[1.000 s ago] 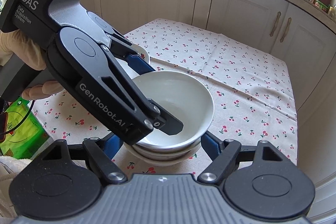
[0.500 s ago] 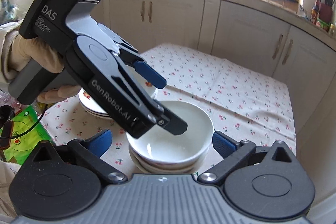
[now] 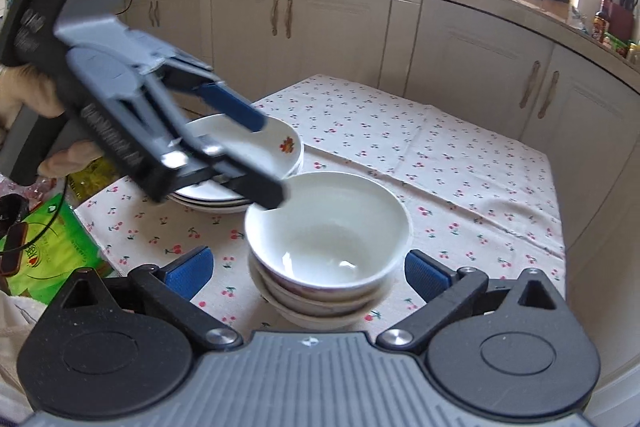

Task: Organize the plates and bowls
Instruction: 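Lower the bowl into the bowl stack and open the left gripper, then close the left and right grippers on opposite rims of the three-bowl stack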

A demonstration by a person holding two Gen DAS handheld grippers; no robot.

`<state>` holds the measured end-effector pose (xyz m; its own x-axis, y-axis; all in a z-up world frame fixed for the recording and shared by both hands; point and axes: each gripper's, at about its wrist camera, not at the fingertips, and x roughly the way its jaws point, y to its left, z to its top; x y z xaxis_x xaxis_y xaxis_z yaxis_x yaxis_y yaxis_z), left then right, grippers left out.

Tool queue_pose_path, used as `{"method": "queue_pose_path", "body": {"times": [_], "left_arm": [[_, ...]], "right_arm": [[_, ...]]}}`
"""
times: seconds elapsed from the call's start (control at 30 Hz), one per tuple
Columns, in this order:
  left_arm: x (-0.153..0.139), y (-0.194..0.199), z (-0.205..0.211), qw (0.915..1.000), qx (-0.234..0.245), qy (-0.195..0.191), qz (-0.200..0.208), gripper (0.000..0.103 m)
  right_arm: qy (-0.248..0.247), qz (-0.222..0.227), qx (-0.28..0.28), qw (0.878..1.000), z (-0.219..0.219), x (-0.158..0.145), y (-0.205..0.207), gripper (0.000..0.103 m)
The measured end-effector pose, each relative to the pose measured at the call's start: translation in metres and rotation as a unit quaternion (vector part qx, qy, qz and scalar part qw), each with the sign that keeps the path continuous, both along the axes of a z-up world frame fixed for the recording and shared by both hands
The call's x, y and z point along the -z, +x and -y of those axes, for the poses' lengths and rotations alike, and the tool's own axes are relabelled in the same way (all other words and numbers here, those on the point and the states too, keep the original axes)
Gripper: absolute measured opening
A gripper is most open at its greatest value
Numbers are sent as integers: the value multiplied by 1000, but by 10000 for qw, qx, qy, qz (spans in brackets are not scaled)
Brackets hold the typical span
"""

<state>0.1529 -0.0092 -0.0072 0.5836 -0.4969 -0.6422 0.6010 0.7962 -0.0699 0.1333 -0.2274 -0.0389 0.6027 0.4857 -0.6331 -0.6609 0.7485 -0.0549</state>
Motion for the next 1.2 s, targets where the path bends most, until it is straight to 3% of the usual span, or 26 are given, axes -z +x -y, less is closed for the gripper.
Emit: {"method": "queue_pose_path", "body": {"times": [0.13, 0.37, 0.63, 0.87, 1.03, 1.2], "left_arm": [[13, -17, -3, 9998, 159, 132, 67, 97], [53, -26, 6, 9983, 314, 184, -461, 97], [85, -16, 25, 9959, 451, 452, -633, 98], [94, -14, 42, 9929, 693, 890, -371, 100], [95, -10, 43, 9919, 817, 904, -348, 103], [93, -6, 45, 9905, 835, 986, -480, 103]], "right_arm": [[-104, -61, 146, 9998, 14, 6, 0, 103], [-487, -457, 433, 9968, 30, 34, 13, 103], [-817, -702, 366, 9935, 22, 66, 29, 103], [-851, -899, 258, 9920, 16, 82, 42, 103], [-673, -1094, 238, 9914, 20, 85, 50, 103], [-625, -969, 137, 9932, 22, 86, 47, 103]]}}
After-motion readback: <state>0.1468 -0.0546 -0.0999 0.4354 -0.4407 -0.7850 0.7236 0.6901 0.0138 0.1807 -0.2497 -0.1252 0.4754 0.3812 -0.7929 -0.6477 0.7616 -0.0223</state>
